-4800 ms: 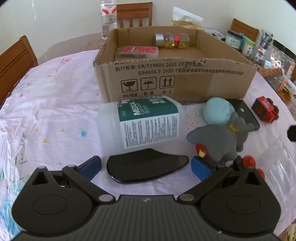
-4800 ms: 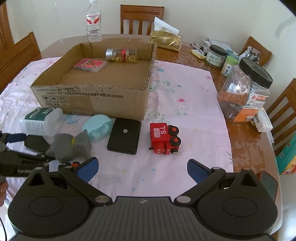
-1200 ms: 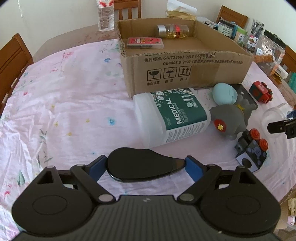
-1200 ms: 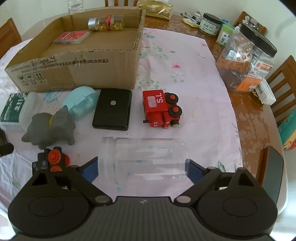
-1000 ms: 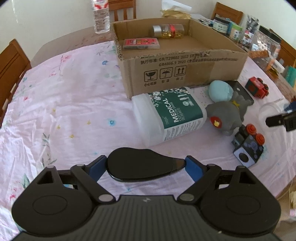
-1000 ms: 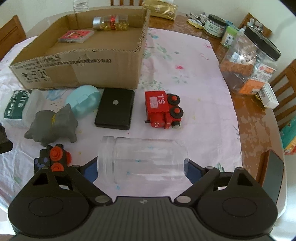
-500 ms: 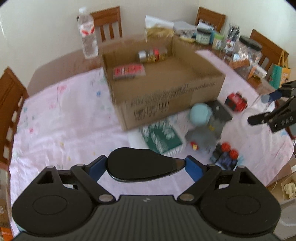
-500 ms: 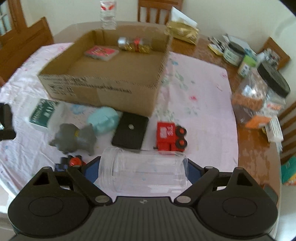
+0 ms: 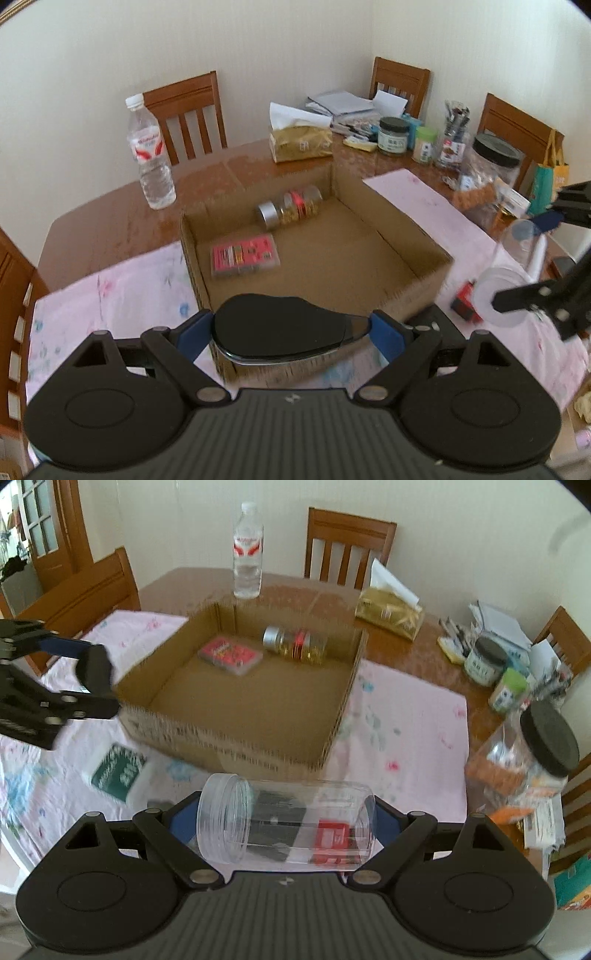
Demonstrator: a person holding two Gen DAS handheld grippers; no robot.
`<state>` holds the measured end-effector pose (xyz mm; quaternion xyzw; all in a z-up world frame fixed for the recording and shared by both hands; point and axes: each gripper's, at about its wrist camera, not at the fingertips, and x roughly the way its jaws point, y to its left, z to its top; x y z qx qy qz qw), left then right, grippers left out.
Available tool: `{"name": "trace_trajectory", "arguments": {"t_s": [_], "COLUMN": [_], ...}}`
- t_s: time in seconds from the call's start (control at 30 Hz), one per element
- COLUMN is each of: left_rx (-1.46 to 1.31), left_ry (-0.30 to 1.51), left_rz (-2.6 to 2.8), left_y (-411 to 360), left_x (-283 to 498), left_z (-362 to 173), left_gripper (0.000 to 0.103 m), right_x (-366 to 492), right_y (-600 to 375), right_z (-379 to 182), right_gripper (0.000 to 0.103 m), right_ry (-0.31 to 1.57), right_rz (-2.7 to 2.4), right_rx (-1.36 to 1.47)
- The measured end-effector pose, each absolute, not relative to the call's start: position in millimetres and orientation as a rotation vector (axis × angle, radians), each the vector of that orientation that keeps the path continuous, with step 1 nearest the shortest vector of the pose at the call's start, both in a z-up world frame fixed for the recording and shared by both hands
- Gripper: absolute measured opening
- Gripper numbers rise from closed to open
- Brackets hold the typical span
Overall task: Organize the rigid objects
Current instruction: 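Lift the black case and clear jar toward the cardboard box with both tools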
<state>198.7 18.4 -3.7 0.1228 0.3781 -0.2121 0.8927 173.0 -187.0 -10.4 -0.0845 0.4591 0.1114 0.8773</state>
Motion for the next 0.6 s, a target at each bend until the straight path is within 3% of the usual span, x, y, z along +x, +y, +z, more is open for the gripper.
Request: {"name": "trace_trajectory", "arguments": {"t_s": [0.6], "left_rx": [0.203], "left_ry": [0.743], "left_rz": [-0.376], "left_y": [25], "left_x": [224], "left_z": [-31], "left_gripper": [0.096], "right_x": [212], "right_y": [-157], "right_z": [2], "right_gripper": [0.094], "right_ry": [0.929], "right_rz": [0.23], "right_rx": [-0.194]}}
